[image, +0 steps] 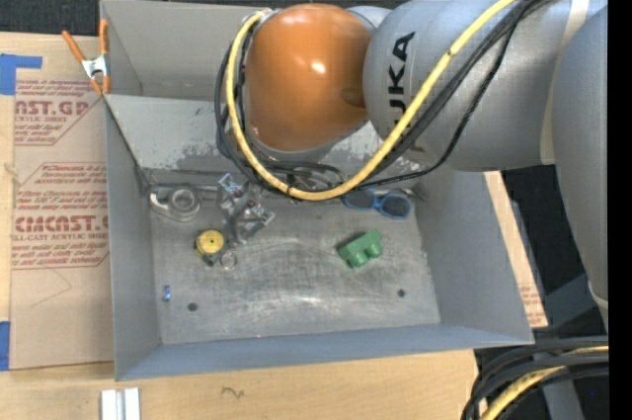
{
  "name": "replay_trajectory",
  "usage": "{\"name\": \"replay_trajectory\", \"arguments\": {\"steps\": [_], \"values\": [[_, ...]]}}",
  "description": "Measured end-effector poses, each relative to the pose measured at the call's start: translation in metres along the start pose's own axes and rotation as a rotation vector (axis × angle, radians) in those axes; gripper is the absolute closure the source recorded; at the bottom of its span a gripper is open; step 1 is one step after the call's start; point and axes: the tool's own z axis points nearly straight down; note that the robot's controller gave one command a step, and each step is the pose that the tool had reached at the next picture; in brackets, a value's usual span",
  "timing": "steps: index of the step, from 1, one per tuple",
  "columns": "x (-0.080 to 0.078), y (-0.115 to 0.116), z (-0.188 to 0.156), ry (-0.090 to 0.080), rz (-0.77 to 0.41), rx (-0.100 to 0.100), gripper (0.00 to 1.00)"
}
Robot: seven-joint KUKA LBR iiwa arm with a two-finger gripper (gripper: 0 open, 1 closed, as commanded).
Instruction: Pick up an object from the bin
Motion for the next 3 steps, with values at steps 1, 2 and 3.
{"name": "replay_trajectory", "arguments": {"steps": [1, 2, 3], "values": [[0.024, 0.014, 0.069, 0.012, 0.052, -0.007, 1.00], [-0.009, -0.020, 0.048, 0.002, 0.193, -0.002, 1.00], [-0.009, -0.019, 0.048, 0.004, 0.193, -0.003, 0.00]]}}
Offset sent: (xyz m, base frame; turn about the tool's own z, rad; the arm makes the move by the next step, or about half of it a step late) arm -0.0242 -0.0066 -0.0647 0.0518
